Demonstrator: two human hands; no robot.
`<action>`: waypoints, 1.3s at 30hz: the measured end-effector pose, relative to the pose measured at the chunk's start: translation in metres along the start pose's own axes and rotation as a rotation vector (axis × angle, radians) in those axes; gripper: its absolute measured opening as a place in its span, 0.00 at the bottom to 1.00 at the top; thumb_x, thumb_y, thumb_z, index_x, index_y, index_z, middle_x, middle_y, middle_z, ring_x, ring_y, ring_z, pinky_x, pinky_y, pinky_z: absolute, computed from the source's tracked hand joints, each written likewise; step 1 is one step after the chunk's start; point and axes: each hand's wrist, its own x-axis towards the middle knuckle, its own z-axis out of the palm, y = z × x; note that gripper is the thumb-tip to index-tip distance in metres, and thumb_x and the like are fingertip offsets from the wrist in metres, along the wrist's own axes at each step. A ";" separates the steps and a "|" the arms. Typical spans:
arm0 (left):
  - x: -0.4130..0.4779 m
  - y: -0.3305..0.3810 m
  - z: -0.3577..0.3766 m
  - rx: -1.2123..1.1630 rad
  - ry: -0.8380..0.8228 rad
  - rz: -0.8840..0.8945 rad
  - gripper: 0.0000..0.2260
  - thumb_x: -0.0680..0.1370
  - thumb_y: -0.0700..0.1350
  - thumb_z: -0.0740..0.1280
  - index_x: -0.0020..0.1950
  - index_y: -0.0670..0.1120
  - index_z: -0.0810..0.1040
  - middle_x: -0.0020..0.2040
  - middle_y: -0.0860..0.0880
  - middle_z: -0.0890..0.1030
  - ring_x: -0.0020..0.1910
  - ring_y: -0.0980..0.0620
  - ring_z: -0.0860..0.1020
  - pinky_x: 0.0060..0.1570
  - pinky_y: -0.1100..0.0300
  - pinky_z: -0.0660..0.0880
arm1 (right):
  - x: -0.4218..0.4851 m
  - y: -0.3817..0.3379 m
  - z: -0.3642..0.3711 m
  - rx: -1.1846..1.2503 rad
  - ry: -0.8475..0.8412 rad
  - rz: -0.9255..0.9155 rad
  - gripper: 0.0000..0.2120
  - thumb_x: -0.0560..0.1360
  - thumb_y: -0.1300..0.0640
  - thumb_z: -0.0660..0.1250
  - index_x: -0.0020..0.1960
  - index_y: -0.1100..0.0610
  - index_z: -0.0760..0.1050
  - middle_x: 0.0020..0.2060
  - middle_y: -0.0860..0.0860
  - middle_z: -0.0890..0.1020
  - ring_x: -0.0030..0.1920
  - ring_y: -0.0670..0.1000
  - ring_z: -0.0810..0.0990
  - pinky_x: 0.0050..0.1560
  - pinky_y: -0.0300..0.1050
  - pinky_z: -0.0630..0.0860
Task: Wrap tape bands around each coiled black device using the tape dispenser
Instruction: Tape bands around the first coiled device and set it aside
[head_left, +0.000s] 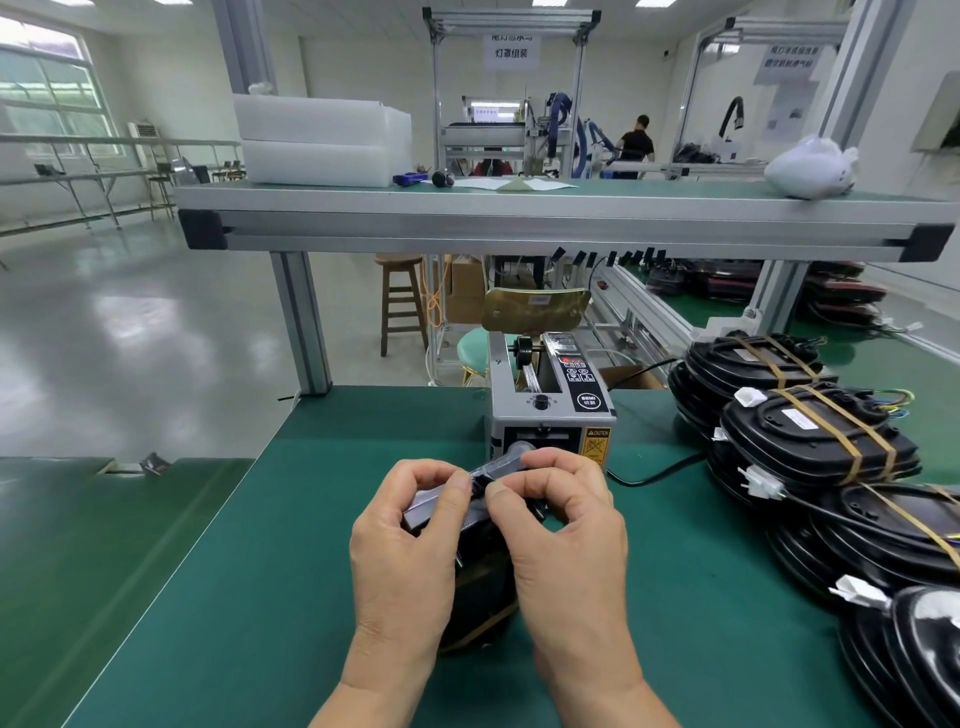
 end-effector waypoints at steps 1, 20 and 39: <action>0.000 -0.001 0.000 0.002 0.002 0.000 0.04 0.74 0.46 0.73 0.41 0.52 0.81 0.37 0.53 0.82 0.37 0.54 0.80 0.38 0.61 0.77 | 0.000 -0.001 0.000 -0.007 0.002 -0.014 0.03 0.63 0.50 0.71 0.37 0.44 0.82 0.49 0.36 0.78 0.58 0.45 0.76 0.58 0.40 0.72; 0.000 0.005 0.002 -0.031 -0.006 -0.044 0.07 0.72 0.40 0.75 0.38 0.51 0.81 0.36 0.51 0.82 0.35 0.55 0.80 0.34 0.64 0.76 | 0.002 0.002 -0.001 -0.178 -0.019 -0.052 0.11 0.68 0.60 0.76 0.31 0.49 0.79 0.48 0.40 0.77 0.56 0.37 0.69 0.50 0.21 0.62; 0.000 0.008 0.003 -0.023 0.001 -0.086 0.06 0.72 0.40 0.74 0.39 0.51 0.81 0.36 0.50 0.82 0.36 0.52 0.80 0.37 0.60 0.76 | 0.012 0.005 -0.007 -0.164 -0.128 -0.135 0.08 0.76 0.57 0.70 0.45 0.44 0.84 0.53 0.36 0.78 0.62 0.40 0.69 0.59 0.27 0.65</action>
